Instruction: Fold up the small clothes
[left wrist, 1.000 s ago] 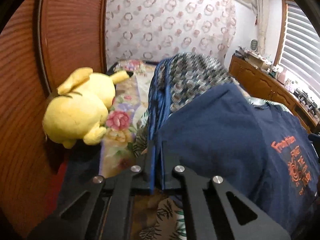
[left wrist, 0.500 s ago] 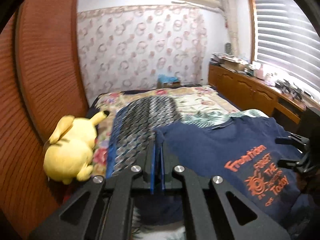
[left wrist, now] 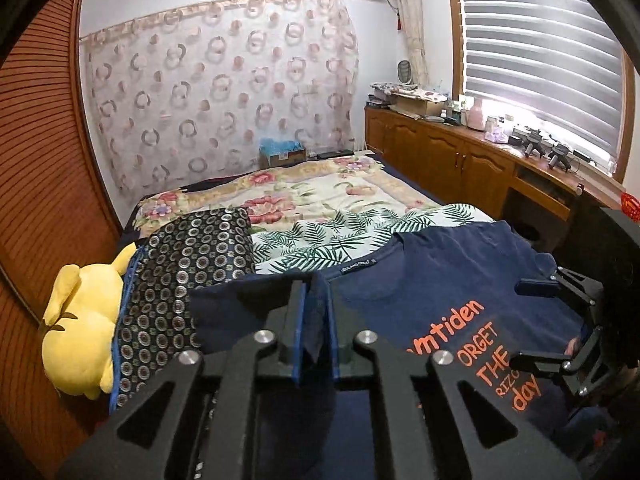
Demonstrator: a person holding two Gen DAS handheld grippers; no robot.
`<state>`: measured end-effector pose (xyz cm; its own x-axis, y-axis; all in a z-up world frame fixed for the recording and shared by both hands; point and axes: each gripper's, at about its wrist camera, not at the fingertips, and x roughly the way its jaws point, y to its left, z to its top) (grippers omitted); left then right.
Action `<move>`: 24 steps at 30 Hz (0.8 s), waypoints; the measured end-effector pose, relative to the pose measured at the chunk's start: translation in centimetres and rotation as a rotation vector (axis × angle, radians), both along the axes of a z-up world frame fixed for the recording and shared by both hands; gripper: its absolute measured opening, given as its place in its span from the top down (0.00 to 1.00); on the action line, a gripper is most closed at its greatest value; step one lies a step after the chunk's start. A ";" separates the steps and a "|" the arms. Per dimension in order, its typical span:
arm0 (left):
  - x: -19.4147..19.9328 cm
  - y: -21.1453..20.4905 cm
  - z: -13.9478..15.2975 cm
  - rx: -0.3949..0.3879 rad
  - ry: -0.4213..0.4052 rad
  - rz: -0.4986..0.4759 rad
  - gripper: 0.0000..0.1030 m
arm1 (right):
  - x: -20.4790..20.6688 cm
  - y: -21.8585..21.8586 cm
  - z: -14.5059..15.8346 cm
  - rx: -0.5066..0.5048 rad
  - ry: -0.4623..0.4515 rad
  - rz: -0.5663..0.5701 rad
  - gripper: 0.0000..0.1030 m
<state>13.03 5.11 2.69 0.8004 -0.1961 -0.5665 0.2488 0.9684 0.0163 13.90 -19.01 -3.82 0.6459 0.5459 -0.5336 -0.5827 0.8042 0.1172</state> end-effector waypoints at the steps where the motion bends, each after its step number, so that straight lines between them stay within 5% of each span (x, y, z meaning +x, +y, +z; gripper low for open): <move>1: -0.4 0.2 -0.1 -0.003 -0.002 0.003 0.87 | 0.0 0.0 0.0 -0.003 -0.002 0.000 0.00; 6: -1.3 1.9 -0.9 -0.029 0.009 0.017 0.66 | 0.5 0.3 -0.1 -0.022 -0.001 0.006 0.00; 11: -3.0 4.4 -1.2 -0.040 0.000 0.065 0.58 | 1.2 1.3 -0.3 -0.026 0.017 0.033 0.02; 15: -4.5 6.0 -2.0 -0.078 -0.007 0.086 0.37 | 1.8 2.7 -0.5 -0.037 0.038 0.073 0.07; 19: -5.1 7.1 -3.4 -0.094 0.012 0.101 0.34 | 2.7 4.5 -1.3 -0.061 0.061 0.114 0.11; 24: -5.3 7.9 -4.9 -0.094 0.033 0.123 0.33 | 6.3 7.5 -3.5 -0.130 0.131 0.147 0.31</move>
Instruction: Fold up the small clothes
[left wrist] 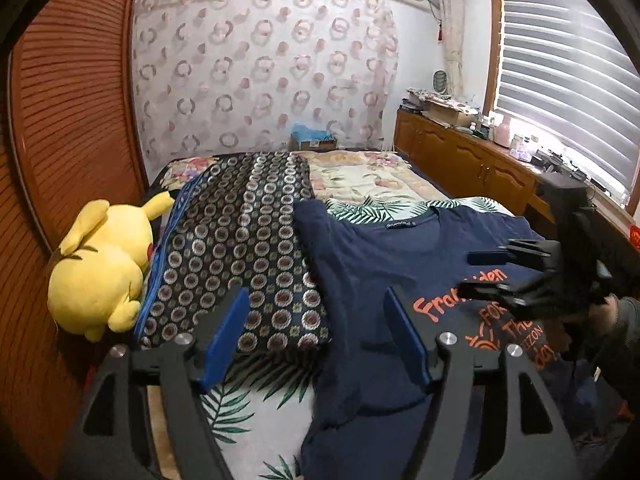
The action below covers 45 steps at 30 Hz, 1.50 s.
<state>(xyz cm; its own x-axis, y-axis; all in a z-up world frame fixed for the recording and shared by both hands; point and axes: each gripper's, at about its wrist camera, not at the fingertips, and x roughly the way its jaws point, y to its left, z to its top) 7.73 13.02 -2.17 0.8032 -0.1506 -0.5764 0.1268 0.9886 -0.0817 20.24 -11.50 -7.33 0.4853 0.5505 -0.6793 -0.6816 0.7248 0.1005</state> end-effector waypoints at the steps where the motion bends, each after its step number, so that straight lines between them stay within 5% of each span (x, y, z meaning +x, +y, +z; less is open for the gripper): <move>1: -0.1 0.2 -0.2 -0.010 0.002 -0.001 0.33 | 0.6 0.4 -0.4 -0.015 0.012 0.006 0.34; 11: 0.3 -0.2 -1.4 -0.007 0.022 -0.004 0.29 | 5.2 4.2 -4.4 -0.136 0.107 0.049 0.71; 15: 0.7 -0.3 -1.7 -0.015 0.032 0.004 0.29 | 5.1 4.5 -4.5 -0.132 0.109 0.083 0.92; 18: 1.3 -0.3 -1.8 -0.020 0.037 0.011 0.29 | 5.0 3.8 -3.8 -0.120 0.085 0.076 0.98; 28: 4.7 -0.7 -2.1 -0.004 0.047 0.038 0.29 | 5.6 0.7 -2.5 -0.086 0.051 -0.022 0.97; 32: 7.4 -1.2 -2.7 0.004 0.062 0.007 0.29 | 4.9 -1.1 -1.4 -0.075 0.029 -0.035 0.83; 33: 8.1 -1.4 -2.8 0.001 0.072 0.000 0.30 | 4.6 -1.7 -1.2 -0.079 0.024 -0.041 0.73; 37: 10.5 -1.7 -3.4 -0.001 0.104 -0.014 0.47 | 4.1 -4.8 -0.6 -0.092 0.017 -0.060 0.63; 45: 14.5 -3.1 -4.2 0.022 0.141 -0.023 0.58 | 2.0 -13.9 -1.1 -0.165 0.003 -0.162 0.61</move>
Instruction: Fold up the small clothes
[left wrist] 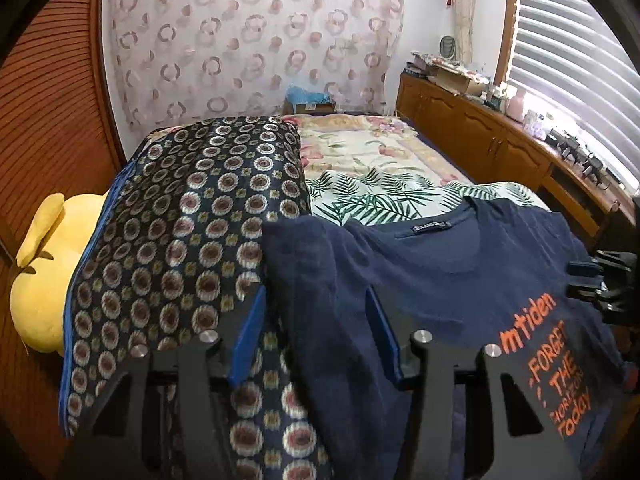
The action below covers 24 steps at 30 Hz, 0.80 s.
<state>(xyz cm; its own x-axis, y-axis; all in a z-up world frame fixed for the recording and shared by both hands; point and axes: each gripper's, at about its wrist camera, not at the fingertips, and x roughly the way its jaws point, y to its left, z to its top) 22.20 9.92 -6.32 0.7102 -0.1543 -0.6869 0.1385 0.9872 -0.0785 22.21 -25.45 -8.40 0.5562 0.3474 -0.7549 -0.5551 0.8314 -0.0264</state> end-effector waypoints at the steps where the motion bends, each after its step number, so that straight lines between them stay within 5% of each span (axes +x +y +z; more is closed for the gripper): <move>1: 0.4 -0.1 0.1 0.001 -0.001 0.001 0.70 | -0.2 -1.1 -0.2 -0.006 0.000 -0.017 0.61; 3: 0.7 -0.1 0.4 -0.003 -0.005 0.004 0.98 | -0.6 -3.2 -0.7 -0.003 0.012 -0.043 0.61; 4: 0.9 -0.1 0.5 -0.008 -0.001 0.001 1.00 | -0.8 -4.1 -1.0 -0.006 0.017 -0.059 0.61; 11: 0.6 2.6 4.0 -0.036 -0.092 0.073 1.00 | -1.4 -6.6 -2.4 -0.006 0.031 -0.110 0.61; 24: -0.1 3.3 2.2 0.003 -0.073 0.059 0.91 | -0.8 -7.0 -3.0 -0.003 0.023 -0.138 0.61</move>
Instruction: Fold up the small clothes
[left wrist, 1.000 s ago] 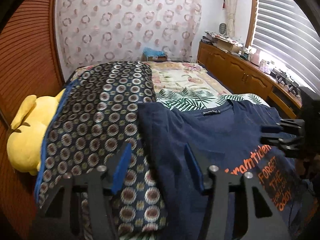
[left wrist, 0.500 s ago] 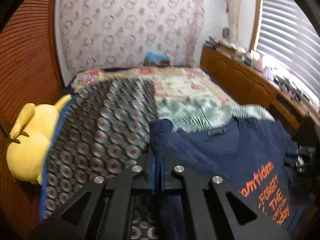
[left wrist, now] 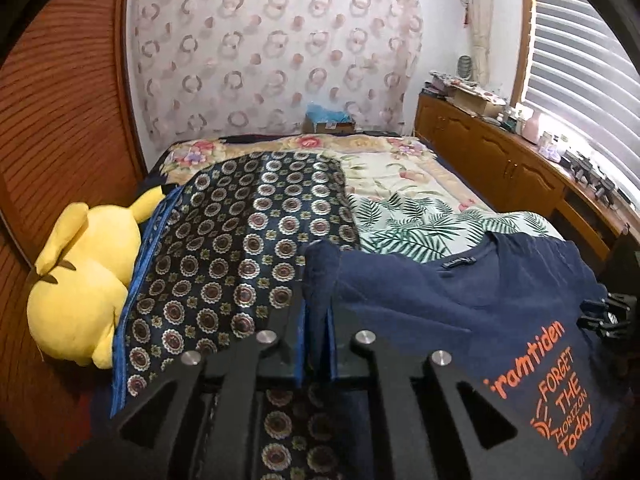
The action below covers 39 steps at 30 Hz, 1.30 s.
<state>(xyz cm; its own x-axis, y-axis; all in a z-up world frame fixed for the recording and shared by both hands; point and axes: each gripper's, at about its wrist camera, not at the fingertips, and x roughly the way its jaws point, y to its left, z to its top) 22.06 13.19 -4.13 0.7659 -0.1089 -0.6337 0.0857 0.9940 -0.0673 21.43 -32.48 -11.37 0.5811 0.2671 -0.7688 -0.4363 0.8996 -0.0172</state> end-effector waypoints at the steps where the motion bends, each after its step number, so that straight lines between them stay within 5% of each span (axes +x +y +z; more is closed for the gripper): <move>1: -0.4 -0.3 0.3 0.011 -0.011 -0.005 0.86 | 0.0 0.0 0.0 0.000 -0.001 0.000 0.61; 12: -6.9 -4.0 1.7 -0.033 -0.065 -0.103 0.38 | 0.1 0.1 0.0 -0.003 -0.003 -0.002 0.61; 26: -8.2 -11.9 -4.6 -0.013 0.084 -0.198 0.37 | 0.1 0.1 0.0 -0.003 -0.003 -0.001 0.61; 39: -7.0 -13.4 -8.0 0.055 0.175 -0.188 0.37 | 0.1 0.1 -0.1 -0.004 -0.004 -0.002 0.61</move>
